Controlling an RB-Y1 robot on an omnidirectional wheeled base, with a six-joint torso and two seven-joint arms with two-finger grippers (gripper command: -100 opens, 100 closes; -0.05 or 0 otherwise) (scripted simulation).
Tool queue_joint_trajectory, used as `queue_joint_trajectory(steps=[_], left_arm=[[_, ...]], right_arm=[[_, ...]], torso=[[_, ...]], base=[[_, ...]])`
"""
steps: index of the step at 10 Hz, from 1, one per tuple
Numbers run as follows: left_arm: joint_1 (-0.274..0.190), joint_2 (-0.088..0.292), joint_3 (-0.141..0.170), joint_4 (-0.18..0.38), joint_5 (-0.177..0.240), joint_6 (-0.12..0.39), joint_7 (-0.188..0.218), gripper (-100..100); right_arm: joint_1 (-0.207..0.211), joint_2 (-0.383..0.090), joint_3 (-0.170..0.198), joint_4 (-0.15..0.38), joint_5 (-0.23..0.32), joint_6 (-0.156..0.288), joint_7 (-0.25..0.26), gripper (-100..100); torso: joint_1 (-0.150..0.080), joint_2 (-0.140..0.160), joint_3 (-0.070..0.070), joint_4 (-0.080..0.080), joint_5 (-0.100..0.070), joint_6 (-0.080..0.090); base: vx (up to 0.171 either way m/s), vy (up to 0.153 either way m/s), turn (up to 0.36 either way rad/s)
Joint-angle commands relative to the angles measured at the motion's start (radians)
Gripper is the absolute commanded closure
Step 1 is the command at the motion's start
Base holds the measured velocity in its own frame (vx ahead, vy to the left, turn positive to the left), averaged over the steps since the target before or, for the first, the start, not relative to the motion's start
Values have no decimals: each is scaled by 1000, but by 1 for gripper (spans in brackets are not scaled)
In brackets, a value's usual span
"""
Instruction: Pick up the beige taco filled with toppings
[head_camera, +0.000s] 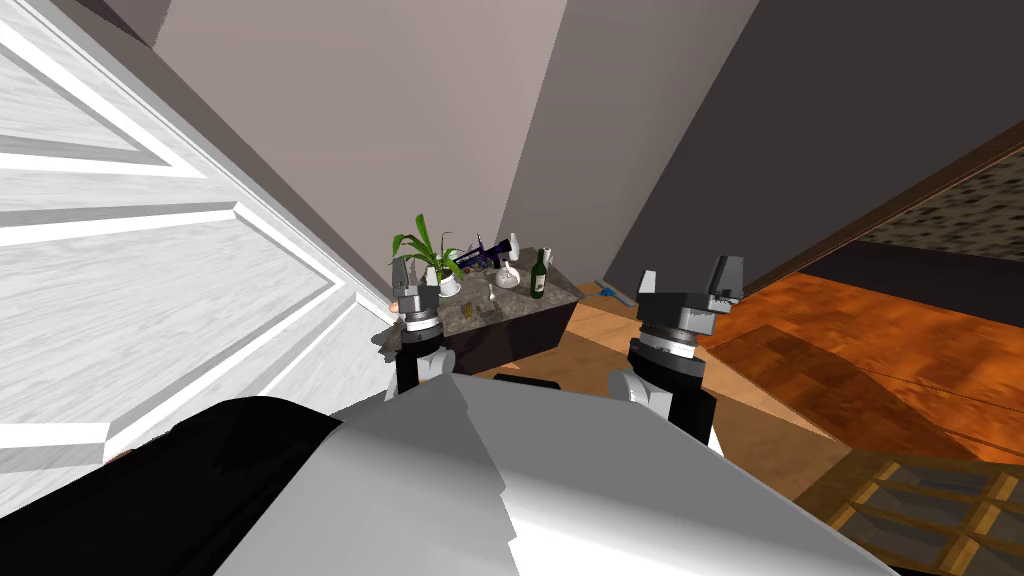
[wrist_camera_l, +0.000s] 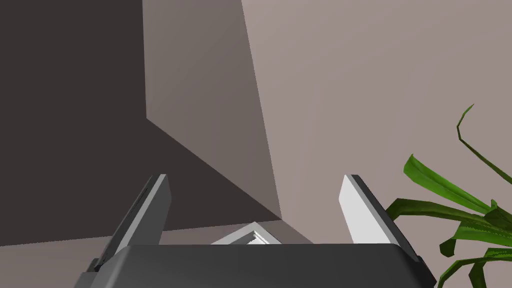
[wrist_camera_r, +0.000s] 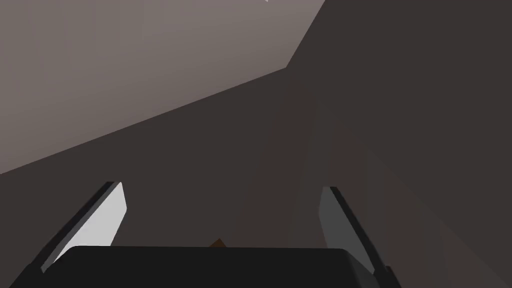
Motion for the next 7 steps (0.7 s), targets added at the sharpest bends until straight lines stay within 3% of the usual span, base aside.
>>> queue_joint_trajectory(steps=[1, 7], left_arm=[[11, 50, 4, 9, 3, 20, 5, -100], [67, 227, 27, 54, 17, 133, 39, -100]], right_arm=[[0, 0, 0, 0, 0, 0, 0, 0], [0, 0, 0, 0, 0, 0, 0, 0]], torso=[[0, 0, 0, 0, 0, 0], [-3, 4, 2, 1, -1, 0]], base=[[-15, -18, -15], [-49, -41, -5]])
